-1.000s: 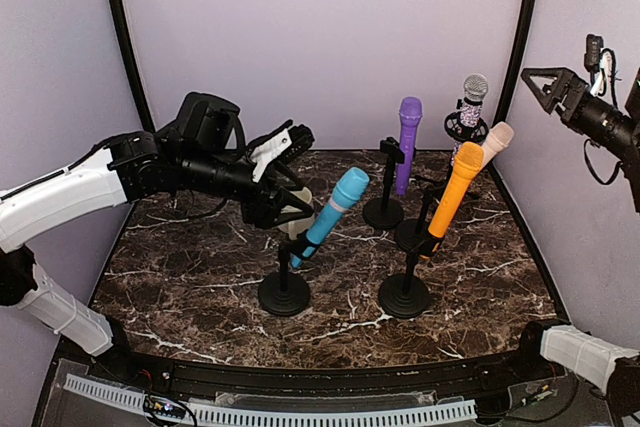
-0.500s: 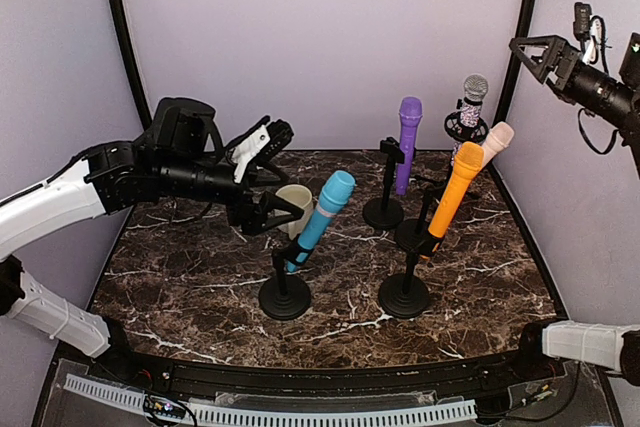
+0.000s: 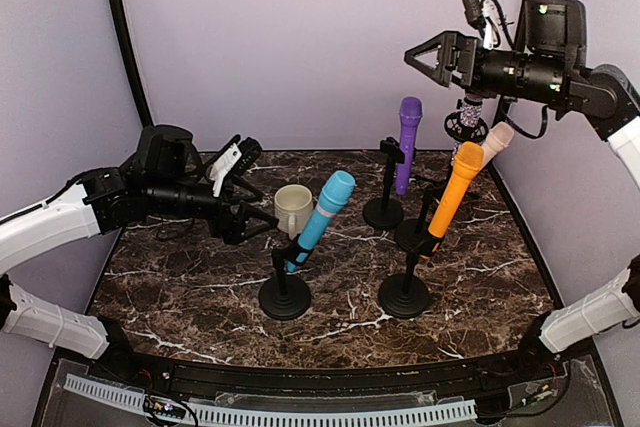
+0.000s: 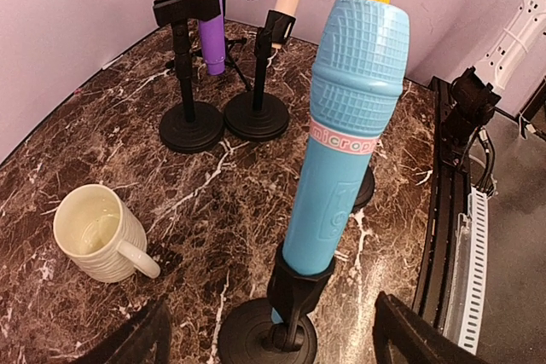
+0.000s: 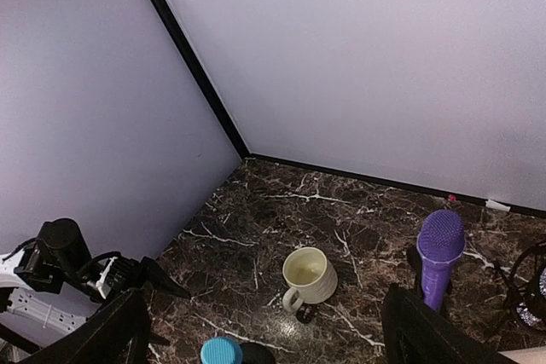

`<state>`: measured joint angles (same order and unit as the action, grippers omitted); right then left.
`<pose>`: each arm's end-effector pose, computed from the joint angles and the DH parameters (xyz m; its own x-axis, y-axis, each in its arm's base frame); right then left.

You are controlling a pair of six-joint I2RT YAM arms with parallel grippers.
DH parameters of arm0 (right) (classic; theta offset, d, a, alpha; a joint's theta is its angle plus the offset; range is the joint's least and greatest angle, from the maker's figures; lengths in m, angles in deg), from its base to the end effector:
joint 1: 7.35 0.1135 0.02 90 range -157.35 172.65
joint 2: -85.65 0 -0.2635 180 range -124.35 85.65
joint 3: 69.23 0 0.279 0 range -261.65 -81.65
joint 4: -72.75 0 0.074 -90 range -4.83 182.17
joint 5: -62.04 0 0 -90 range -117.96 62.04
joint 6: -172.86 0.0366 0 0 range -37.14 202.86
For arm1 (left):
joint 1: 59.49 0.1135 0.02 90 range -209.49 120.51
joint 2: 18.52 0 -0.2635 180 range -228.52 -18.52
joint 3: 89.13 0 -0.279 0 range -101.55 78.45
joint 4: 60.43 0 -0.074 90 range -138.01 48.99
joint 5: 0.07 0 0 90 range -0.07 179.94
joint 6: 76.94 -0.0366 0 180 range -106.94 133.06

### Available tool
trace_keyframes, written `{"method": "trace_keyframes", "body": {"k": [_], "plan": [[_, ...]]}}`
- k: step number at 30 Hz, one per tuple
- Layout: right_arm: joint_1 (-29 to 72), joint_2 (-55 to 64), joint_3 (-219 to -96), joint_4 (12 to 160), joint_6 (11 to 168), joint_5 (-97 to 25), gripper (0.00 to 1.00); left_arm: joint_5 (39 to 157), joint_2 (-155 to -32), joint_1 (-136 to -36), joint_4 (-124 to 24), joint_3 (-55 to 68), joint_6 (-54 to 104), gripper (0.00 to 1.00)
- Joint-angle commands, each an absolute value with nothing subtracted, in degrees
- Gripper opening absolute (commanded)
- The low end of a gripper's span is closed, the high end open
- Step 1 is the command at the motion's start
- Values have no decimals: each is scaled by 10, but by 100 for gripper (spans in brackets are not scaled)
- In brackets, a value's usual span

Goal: Remove the microphone from the stand

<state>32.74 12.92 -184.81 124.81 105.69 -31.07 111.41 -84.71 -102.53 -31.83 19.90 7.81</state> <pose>0.1941 0.1660 0.5372 -0.3782 0.1880 -0.9064 -0.5829 0.7123 0.3910 0.2032 -0.2081 0.3342 -0.2134 0.3158 -0.9245 0.9033 0.4244 -0.0636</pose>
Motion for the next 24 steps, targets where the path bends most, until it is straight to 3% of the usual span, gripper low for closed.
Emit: {"method": "trace_keyframes", "body": {"k": [1,6,16,24], "plan": [[433,79,-1897,1293,1071,-159,95,1118,-839,-1017,-376,215,67,84],[508,44,-1850,1260,1133,-102,95,1117,-836,-1016,-424,243,60,84],[553,55,-1643,1116,1267,-122,95,1125,-836,-1017,-459,327,51,85],[570,13,-1631,1077,1283,-137,92,1134,-826,-1016,-518,374,95,86]]}}
